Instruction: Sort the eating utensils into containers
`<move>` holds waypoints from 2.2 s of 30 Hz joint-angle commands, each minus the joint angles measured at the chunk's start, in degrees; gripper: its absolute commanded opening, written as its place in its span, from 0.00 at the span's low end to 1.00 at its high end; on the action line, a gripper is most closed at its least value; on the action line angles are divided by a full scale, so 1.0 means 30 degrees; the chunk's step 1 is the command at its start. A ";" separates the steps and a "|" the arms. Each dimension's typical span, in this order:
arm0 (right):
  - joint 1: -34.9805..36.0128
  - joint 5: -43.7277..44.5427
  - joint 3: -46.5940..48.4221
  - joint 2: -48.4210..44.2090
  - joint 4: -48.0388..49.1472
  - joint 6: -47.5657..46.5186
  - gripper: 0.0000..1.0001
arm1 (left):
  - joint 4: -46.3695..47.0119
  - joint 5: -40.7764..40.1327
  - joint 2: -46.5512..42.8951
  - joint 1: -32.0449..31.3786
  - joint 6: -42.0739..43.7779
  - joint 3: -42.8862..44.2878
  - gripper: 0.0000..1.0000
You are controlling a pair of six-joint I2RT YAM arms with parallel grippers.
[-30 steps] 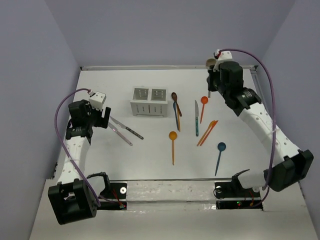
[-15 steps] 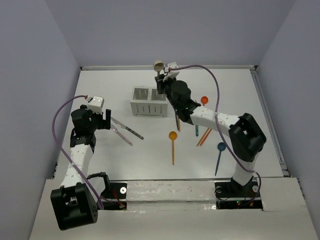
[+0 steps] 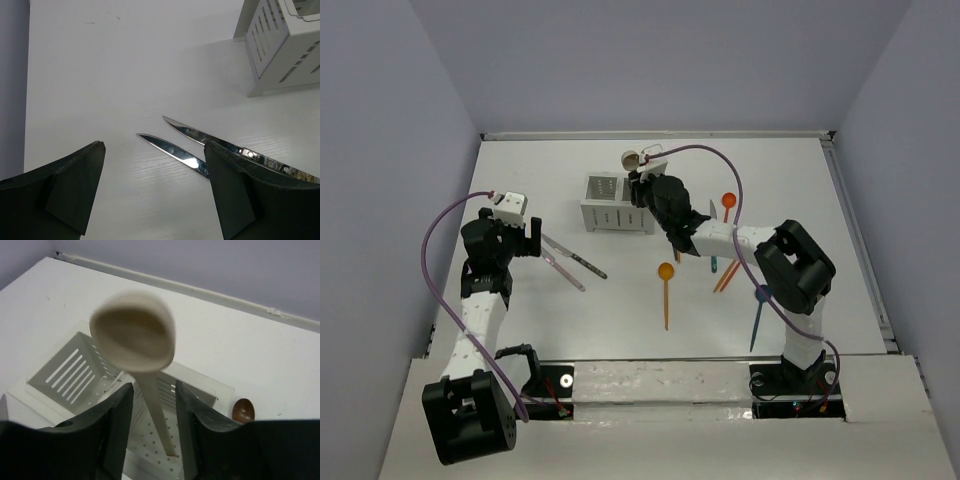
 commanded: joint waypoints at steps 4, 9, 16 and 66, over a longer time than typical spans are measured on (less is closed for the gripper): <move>0.0095 -0.0564 0.0696 -0.1459 -0.1821 0.0941 0.55 | 0.0930 0.0037 -0.0378 0.0118 -0.0038 -0.0194 0.93; 0.0095 0.0138 0.0022 -0.4767 -0.3547 0.1384 0.56 | 0.0901 0.0125 -0.0407 0.0089 -0.0009 -0.0194 0.93; -0.1949 -0.0177 0.1451 -0.9019 -1.2705 0.2346 0.57 | 0.0930 0.0183 -0.0466 0.0089 0.0020 -0.0223 0.93; -0.6797 0.1478 0.1956 -0.8429 -1.5339 0.1335 0.00 | 0.1662 -0.0109 -0.2107 0.0118 -0.0008 -0.1073 0.94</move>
